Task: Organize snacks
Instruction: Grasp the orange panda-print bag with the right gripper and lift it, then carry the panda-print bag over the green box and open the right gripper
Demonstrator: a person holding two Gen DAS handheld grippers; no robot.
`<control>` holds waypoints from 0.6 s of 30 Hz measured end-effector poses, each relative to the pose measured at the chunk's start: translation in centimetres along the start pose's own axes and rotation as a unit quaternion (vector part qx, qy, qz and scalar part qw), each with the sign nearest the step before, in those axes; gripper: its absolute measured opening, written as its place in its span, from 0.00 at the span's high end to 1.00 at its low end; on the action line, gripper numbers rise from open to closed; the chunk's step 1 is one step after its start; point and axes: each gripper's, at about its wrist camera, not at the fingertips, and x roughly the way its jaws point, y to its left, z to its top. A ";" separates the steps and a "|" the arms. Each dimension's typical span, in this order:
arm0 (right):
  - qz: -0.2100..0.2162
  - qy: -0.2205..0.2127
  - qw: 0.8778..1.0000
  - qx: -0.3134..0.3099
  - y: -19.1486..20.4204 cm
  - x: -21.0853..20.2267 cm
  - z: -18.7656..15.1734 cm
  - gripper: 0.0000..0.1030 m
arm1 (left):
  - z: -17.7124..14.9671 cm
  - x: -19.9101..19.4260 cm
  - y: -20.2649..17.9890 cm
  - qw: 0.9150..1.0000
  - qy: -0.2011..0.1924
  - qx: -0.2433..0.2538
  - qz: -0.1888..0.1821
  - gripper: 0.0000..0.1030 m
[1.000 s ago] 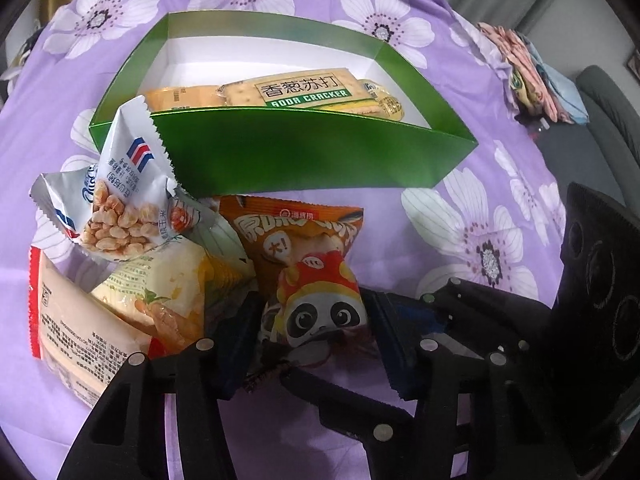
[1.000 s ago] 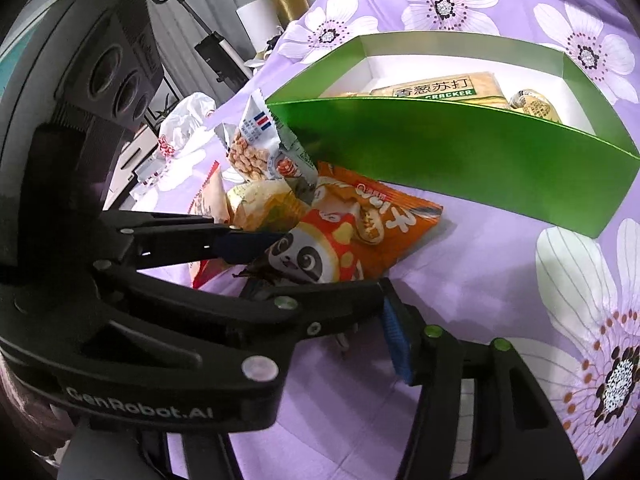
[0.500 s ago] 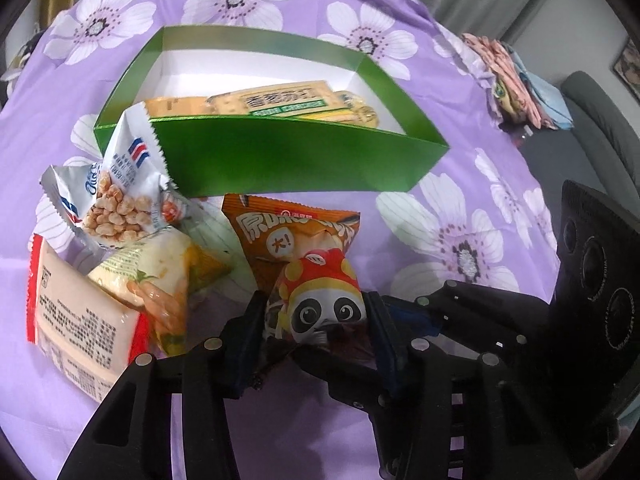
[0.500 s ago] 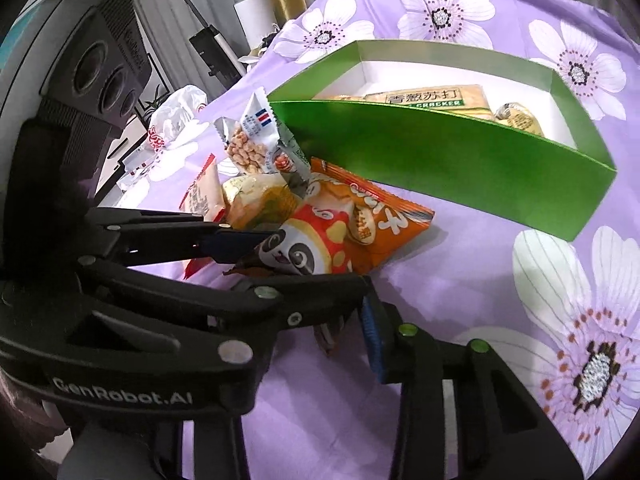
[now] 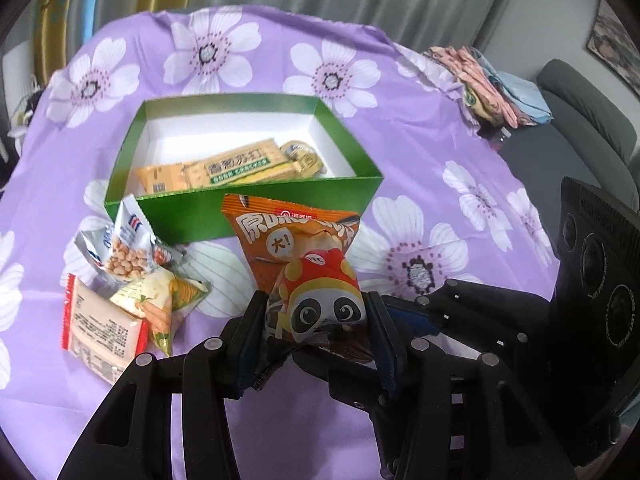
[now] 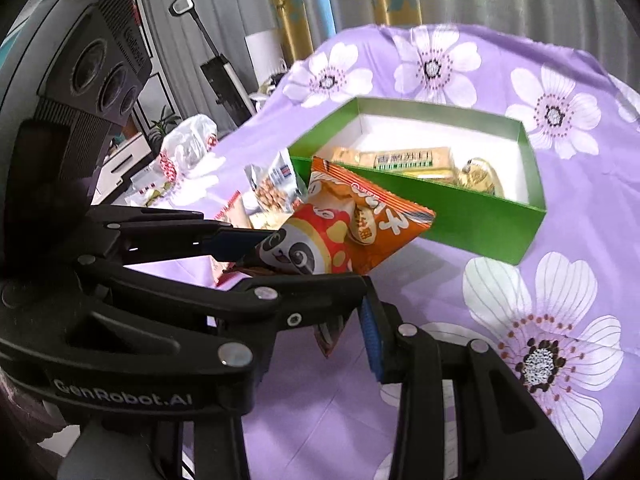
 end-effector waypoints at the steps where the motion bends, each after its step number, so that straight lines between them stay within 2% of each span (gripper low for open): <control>1: 0.001 -0.004 1.000 -0.001 0.1 -0.4 0.0 0.63 | -0.1 -0.4 -0.3 1.000 -0.003 0.003 0.002 0.53; 18: -0.006 -0.059 0.998 -0.008 0.5 -5.3 0.1 0.63 | 0.3 -3.8 -4.1 0.998 -0.041 0.042 0.017 0.53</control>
